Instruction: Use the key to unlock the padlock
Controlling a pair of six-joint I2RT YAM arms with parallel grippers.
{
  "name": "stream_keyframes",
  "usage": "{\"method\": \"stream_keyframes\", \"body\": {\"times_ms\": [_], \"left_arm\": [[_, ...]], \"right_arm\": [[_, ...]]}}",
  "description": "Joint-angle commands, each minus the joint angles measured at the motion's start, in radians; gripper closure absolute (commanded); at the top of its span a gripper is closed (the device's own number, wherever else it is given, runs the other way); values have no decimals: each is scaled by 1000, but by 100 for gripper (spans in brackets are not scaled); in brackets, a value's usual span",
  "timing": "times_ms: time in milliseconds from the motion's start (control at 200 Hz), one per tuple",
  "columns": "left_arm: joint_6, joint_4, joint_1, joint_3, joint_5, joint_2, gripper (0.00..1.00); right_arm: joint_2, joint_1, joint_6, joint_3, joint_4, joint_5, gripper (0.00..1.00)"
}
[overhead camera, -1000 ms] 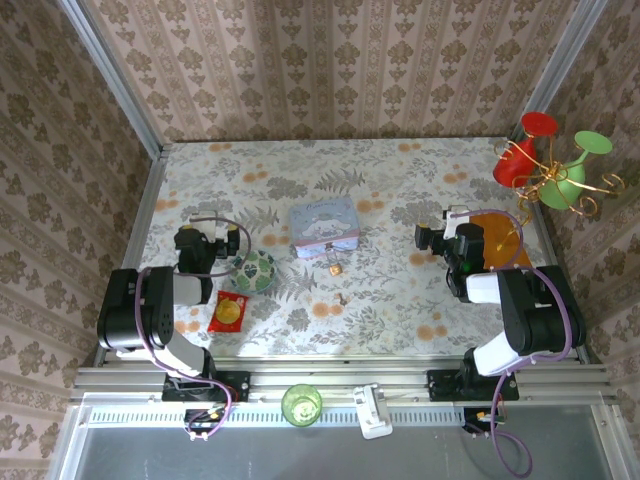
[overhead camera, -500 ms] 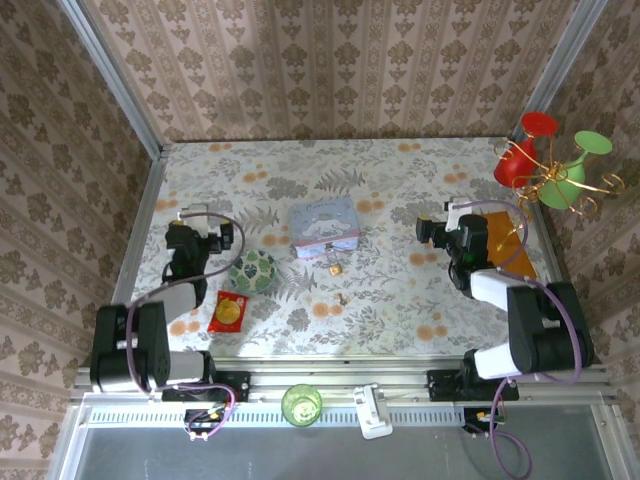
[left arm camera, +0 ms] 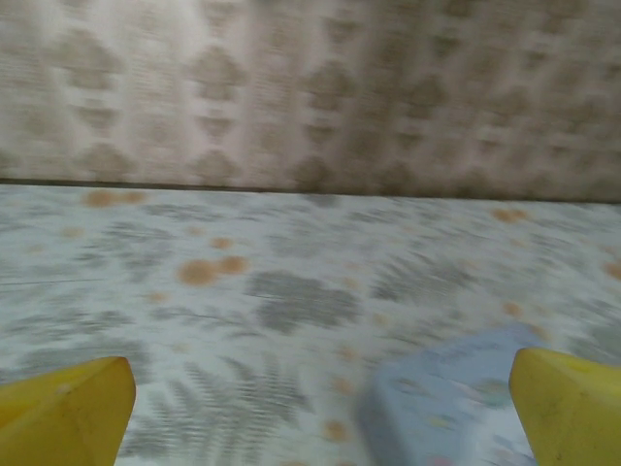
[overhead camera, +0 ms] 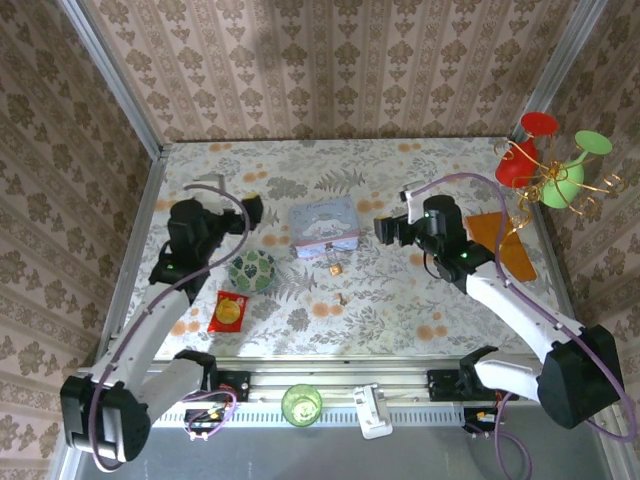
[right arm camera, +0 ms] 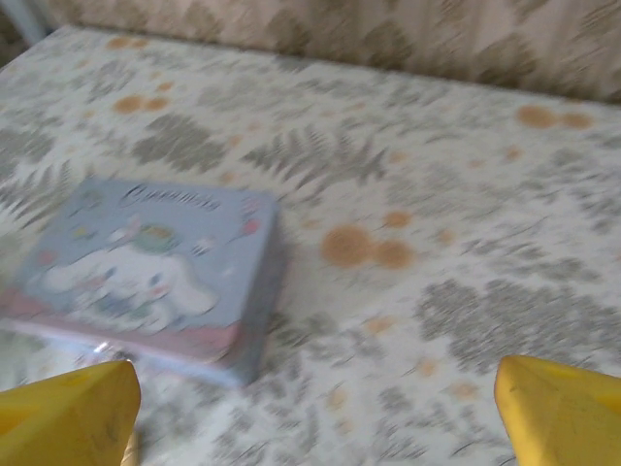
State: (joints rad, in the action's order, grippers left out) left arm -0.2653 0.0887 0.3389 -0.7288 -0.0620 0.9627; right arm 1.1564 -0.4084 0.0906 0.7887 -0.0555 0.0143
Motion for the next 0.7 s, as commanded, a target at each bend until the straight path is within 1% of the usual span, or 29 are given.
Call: {"method": "stream_keyframes", "body": {"times_ms": [0, 45, 75, 115, 145, 175, 250, 335, 380, 430, 495, 585, 650, 695], "left_arm": [[-148, -77, 100, 1, -52, -40, 0], [-209, -80, 111, -1, -98, -36, 0], [-245, -84, 152, 2, -114, -35, 0], [-301, -94, 180, 14, -88, -38, 0], [-335, -97, 202, 30, -64, -41, 0], [-365, -100, 215, 41, -66, -39, 0], [-386, -141, 243, 40, -102, -21, 0], [-397, -153, 313, 50, -84, -11, 0], [-413, -164, 347, 47, -81, 1, 0], [-426, -179, 379, 44, -78, 19, 0], [-446, -196, 416, 47, -49, 31, 0], [-469, -177, 450, 71, -10, 27, 0], [-491, -169, 453, 83, -6, 28, 0], [-506, -156, 456, 95, -3, 24, 3]], "right_arm": [[-11, -70, 93, 29, -252, -8, 6], [1, -105, 129, 38, -290, -27, 7], [8, -131, 143, 41, -305, -31, 8], [19, -176, 160, 46, -333, -22, 10], [29, -214, 169, 46, -343, -6, 11], [38, -250, 175, 46, -348, 11, 10], [82, -309, 200, 51, -354, 14, 11], [142, -370, 214, 66, -360, 33, 17], [176, -401, 223, 77, -370, 56, 22], [208, -420, 237, 79, -364, 65, 28], [229, -428, 263, 54, -317, 45, 33], [292, -433, 286, 37, -265, 25, 45], [332, -441, 290, 39, -249, 14, 48], [358, -450, 293, 38, -236, 15, 49]]}}
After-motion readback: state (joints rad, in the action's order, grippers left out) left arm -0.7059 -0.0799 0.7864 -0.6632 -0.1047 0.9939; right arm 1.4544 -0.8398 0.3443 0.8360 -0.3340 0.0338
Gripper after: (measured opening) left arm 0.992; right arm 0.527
